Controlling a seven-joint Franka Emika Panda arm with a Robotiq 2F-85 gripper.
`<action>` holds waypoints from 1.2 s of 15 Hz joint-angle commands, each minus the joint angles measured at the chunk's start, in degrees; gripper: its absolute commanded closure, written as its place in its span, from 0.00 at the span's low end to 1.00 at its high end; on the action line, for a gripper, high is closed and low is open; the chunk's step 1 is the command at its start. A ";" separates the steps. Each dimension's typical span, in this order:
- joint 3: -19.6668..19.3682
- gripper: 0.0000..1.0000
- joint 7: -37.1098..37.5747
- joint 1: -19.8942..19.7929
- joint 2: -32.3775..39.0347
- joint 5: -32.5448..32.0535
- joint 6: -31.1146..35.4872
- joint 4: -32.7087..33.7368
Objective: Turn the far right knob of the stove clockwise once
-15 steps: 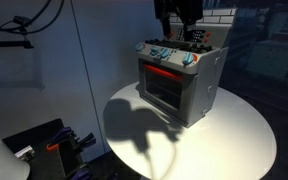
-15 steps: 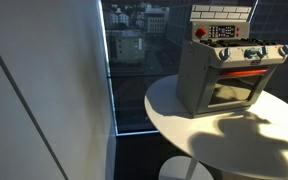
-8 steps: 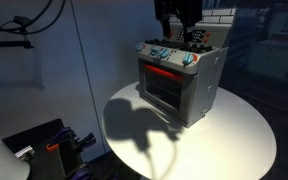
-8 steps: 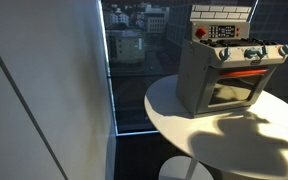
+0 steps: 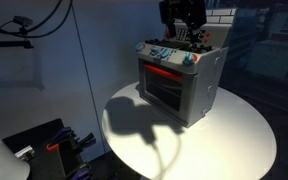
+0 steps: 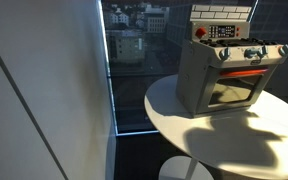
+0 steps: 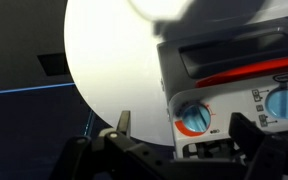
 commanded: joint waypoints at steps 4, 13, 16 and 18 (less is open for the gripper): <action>1.13 0.00 -2.35 0.66 5.70 1.37 9.97 1.28; 2.23 0.00 -9.23 0.46 8.79 -1.41 16.13 0.90; 2.40 0.00 -7.73 0.50 8.34 -0.73 15.58 0.13; 2.39 0.00 -7.74 0.49 8.34 -0.73 15.58 0.31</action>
